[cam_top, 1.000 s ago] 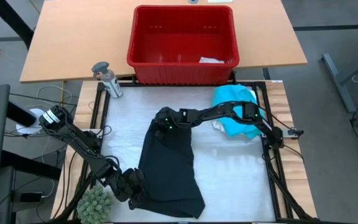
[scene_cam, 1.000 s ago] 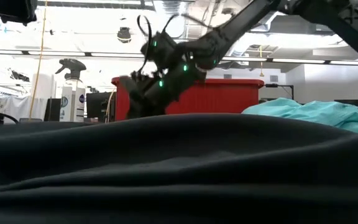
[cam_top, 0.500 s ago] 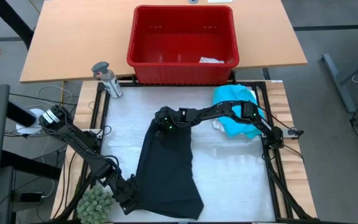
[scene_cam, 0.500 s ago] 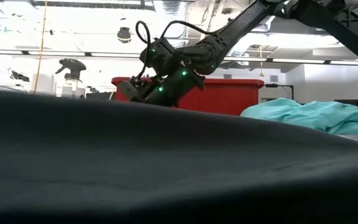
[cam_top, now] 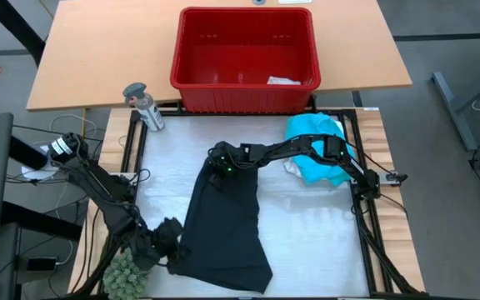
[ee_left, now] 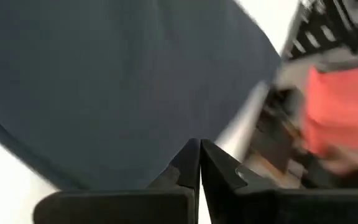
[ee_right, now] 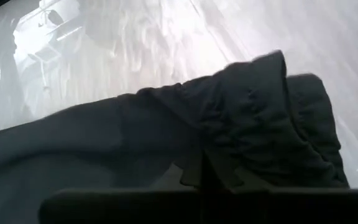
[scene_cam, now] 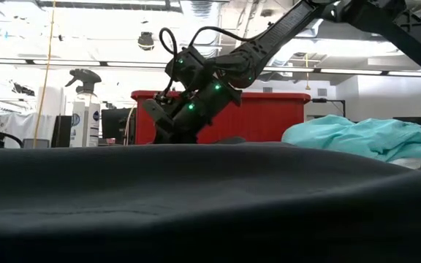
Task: Fold Laundry from Bin
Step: Fold the black shorts
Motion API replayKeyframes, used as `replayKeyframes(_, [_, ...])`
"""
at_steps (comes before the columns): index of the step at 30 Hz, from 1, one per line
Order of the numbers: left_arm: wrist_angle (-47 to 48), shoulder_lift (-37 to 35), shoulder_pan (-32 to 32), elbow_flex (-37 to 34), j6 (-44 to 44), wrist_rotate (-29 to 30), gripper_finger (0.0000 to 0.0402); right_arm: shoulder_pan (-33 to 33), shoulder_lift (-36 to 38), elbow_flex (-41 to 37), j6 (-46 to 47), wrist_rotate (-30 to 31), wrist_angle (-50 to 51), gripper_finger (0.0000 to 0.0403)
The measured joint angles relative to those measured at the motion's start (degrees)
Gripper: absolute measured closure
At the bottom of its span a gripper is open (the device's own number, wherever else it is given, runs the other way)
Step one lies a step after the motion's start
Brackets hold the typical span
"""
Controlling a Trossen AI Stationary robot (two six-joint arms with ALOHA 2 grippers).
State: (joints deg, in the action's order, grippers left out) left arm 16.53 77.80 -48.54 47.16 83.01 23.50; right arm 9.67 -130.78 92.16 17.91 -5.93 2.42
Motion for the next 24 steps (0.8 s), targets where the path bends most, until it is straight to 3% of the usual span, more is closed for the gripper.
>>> replayKeyframes(7, [6.7,0.0,2.0,-0.5,-15.4,14.7,0.0401,0.7,2.1,5.2,-3.5,-3.0,5.9,0.0371])
replayKeyframes(15, [8.3,0.1,4.9,-0.5,-30.9,13.2,0.0362,0.5,6.5,21.1,-20.0,-7.6,26.6,0.0341])
replayKeyframes(18, [8.4,0.1,5.3,-0.5,-35.1,11.5,0.0334,0.6,7.4,28.9,-24.9,-12.9,41.7,0.0309])
replayKeyframes(22, [11.0,0.1,5.7,-0.5,-37.6,11.3,0.0299,-0.7,9.4,41.9,-29.8,-21.2,69.0,0.0256])
replayKeyframes(24, [12.3,0.1,5.7,-0.5,-38.2,11.8,0.0287,-3.1,14.0,41.6,-29.5,-22.3,74.8,0.0235])
